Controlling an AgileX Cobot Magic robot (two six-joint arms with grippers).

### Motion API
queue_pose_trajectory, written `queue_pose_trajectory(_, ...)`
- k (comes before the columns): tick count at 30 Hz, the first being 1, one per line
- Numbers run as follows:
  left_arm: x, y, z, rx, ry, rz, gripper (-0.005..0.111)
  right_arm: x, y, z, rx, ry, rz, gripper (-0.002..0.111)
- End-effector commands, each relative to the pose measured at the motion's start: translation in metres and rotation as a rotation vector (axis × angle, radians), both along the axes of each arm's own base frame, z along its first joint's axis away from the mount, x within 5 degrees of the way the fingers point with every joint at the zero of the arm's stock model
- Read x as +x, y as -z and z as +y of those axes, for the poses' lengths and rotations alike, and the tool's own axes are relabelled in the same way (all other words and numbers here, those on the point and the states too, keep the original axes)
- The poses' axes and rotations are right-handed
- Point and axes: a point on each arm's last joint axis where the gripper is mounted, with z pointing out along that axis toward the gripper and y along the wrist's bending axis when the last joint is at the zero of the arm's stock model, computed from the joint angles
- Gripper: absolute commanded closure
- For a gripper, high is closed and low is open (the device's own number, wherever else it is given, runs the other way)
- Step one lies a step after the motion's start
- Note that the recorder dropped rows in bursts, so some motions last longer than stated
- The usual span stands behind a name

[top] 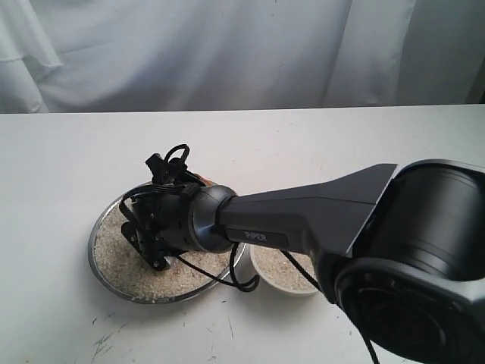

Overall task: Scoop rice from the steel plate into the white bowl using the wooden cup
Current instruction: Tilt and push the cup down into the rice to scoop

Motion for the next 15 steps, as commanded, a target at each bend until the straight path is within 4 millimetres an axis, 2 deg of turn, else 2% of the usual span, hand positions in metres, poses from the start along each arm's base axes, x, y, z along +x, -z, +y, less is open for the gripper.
queue_pose_trajectory(1,0.000,0.001,0.000,0.000,0.003,-0.006,0.107,-0.005,-0.004,0.004,0.052,-0.004,0.041,0.108)
queue_pose_trajectory(8,0.000,0.001,0.000,0.000,0.003,-0.006,0.107,-0.017,-0.003,0.012,0.080,-0.036,0.069,0.108)
queue_pose_trajectory(15,0.000,0.001,0.000,0.000,0.003,-0.006,0.107,-0.019,-0.009,0.014,0.128,-0.030,0.096,0.108)
